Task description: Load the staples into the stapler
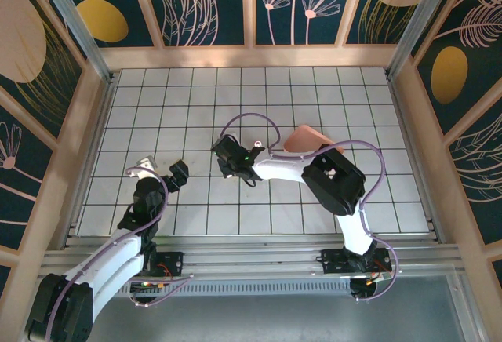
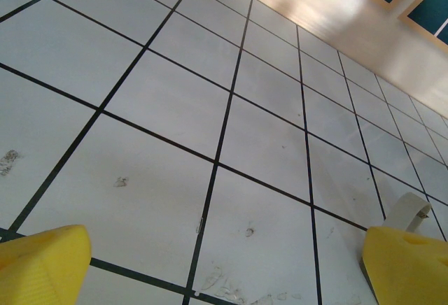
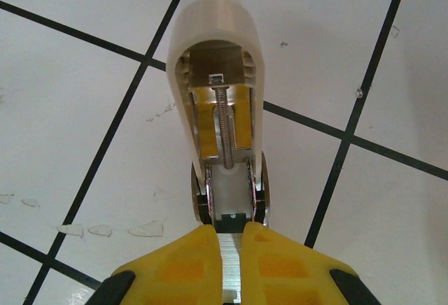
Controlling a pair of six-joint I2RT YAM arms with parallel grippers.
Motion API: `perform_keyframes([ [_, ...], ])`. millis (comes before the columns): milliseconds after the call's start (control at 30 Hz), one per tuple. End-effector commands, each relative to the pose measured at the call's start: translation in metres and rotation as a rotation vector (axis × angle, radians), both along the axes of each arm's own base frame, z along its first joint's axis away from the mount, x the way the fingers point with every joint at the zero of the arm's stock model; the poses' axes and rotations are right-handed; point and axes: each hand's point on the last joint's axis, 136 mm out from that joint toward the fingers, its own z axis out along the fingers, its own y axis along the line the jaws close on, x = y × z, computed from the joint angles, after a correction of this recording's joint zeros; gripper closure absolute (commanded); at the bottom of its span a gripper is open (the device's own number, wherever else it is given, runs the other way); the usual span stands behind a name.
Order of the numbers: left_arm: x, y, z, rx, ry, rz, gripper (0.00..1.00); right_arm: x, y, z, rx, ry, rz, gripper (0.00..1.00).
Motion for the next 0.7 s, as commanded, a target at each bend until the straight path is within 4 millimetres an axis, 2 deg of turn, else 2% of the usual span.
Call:
perform_keyframes([
  [0, 0.004, 0.004, 0.012, 0.010, -0.032, 0.019, 0.01, 0.001, -0.007, -0.011, -0.039, 0.007, -0.015, 0.91],
  [200, 0.004, 0.003, 0.012, 0.008, -0.032, 0.017, 0.01, 0.006, 0.001, 0.013, 0.011, -0.038, 0.008, 0.91],
  [333, 0.004, 0.003, 0.013, 0.007, -0.035, 0.017, 0.01, 0.009, 0.001, 0.022, 0.022, -0.052, 0.008, 0.91],
  [667, 0.004, 0.004, 0.012, 0.010, -0.033, 0.019, 0.01, 0.012, -0.003, 0.015, -0.003, -0.051, 0.009, 0.91],
])
